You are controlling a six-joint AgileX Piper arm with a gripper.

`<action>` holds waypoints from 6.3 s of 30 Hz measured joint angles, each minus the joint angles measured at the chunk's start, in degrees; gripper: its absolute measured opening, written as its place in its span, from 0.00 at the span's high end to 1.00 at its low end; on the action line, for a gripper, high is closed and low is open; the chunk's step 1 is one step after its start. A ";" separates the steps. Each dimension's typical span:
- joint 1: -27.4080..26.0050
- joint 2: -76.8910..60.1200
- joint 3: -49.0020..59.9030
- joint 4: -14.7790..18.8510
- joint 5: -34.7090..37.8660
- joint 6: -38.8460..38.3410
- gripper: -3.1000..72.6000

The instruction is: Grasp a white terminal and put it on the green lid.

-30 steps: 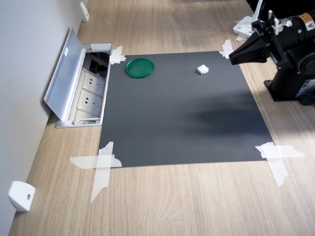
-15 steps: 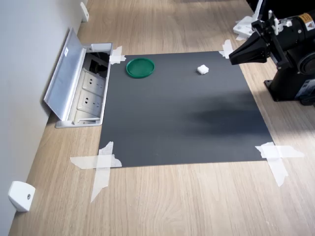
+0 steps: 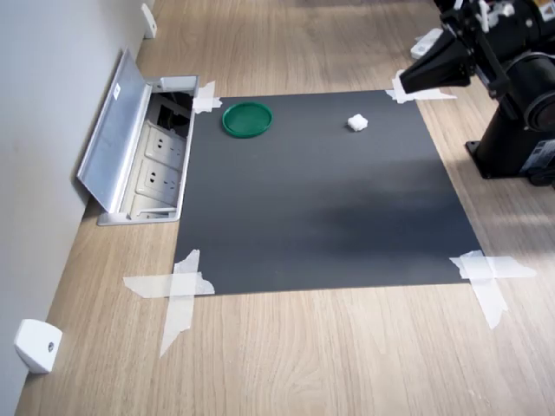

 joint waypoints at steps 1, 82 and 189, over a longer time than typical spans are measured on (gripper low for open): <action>0.00 2.33 -1.42 0.00 0.00 0.00 0.97; -35.41 53.41 -22.01 -0.02 21.72 -62.47 0.02; -15.84 96.56 -69.91 -10.34 28.28 -41.08 0.55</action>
